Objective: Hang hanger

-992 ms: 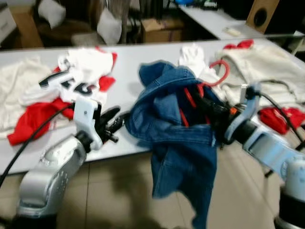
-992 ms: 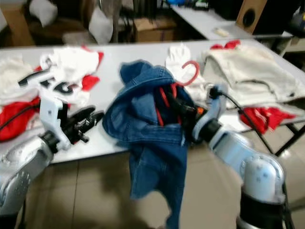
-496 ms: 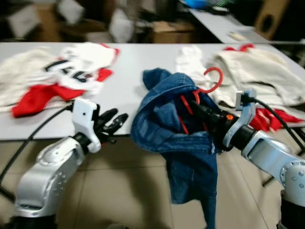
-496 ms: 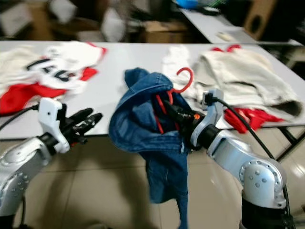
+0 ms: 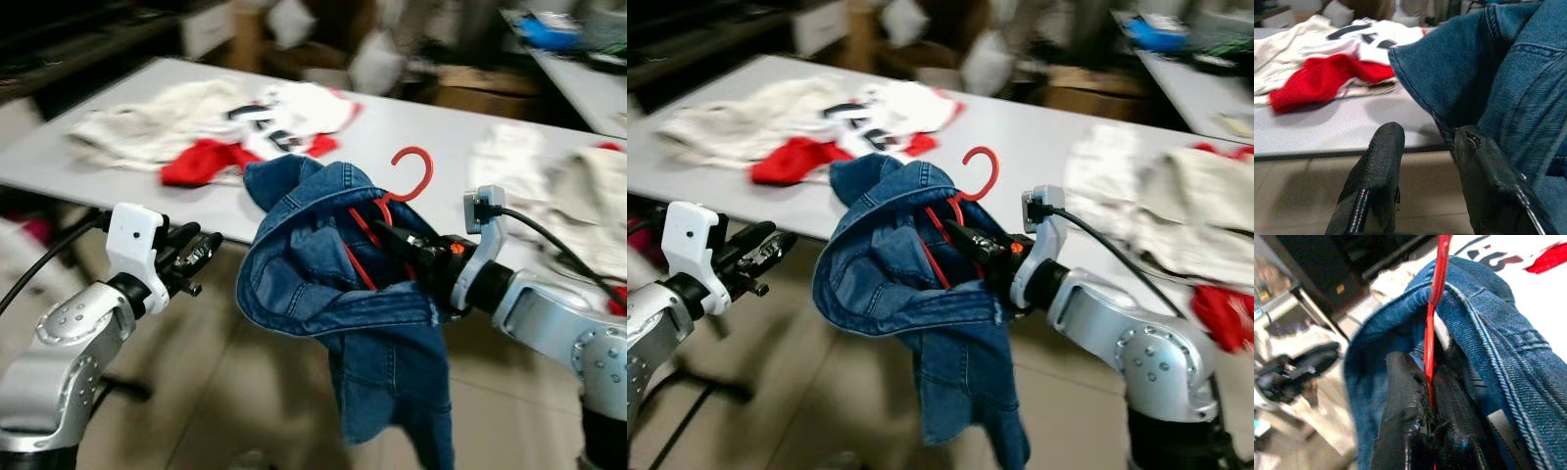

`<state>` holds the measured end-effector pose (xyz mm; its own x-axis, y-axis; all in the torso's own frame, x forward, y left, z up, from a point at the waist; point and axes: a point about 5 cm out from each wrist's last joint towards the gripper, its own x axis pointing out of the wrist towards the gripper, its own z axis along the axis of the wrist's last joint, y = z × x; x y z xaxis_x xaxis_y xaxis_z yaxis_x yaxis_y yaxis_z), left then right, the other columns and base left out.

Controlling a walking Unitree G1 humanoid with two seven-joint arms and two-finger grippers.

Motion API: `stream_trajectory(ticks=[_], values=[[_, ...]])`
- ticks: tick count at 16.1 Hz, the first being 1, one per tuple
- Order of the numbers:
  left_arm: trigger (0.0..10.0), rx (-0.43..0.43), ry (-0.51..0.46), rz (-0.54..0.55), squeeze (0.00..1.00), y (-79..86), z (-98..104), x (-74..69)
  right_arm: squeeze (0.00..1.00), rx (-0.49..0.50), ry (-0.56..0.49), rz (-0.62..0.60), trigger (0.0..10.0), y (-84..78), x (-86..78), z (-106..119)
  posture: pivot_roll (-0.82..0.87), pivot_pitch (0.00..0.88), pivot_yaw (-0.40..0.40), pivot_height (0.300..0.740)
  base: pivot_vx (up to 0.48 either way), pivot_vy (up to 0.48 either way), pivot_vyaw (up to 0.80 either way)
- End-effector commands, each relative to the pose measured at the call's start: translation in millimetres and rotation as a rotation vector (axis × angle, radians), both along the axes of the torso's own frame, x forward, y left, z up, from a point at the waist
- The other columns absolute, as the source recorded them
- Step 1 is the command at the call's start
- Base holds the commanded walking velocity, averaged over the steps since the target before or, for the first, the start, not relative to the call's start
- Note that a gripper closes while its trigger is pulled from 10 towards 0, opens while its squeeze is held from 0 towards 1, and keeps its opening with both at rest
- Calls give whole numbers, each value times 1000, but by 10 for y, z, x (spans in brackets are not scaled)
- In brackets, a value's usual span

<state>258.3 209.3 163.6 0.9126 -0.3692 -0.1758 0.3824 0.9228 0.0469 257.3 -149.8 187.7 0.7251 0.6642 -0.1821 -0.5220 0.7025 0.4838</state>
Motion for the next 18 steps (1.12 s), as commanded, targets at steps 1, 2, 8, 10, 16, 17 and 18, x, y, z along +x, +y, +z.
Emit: stream_trajectory(ticks=[1,2,8,10,16,17,18], values=[[10000,24,-18,0,0,-36,19,8,0,-42,-30,20,10000,33,18,32,-4,0,-47,740,0,0,800],[10000,28,-20,0,0,-42,19,2,0,-57,-33,20,10000,38,22,22,4,0,-55,740,0,0,800],[10000,82,-33,19,0,14,38,-22,0,-185,-94,-3,10000,67,117,-160,34,0,-53,740,0,0,800],[10000,78,-42,38,0,-66,24,62,0,-211,-134,-70,10000,29,181,-262,31,0,-40,740,0,0,800],[10000,53,-33,48,0,-202,-73,187,0,-214,-144,-173,10000,-46,186,-423,8,0,6,740,0,0,800],[10000,55,-37,40,0,-228,-77,194,0,-222,-148,-191,10000,-66,192,-446,6,0,10,740,0,0,800],[10000,59,-42,34,0,-257,-84,200,0,-234,-153,-209,10000,-83,203,-472,3,0,13,740,0,0,800]])
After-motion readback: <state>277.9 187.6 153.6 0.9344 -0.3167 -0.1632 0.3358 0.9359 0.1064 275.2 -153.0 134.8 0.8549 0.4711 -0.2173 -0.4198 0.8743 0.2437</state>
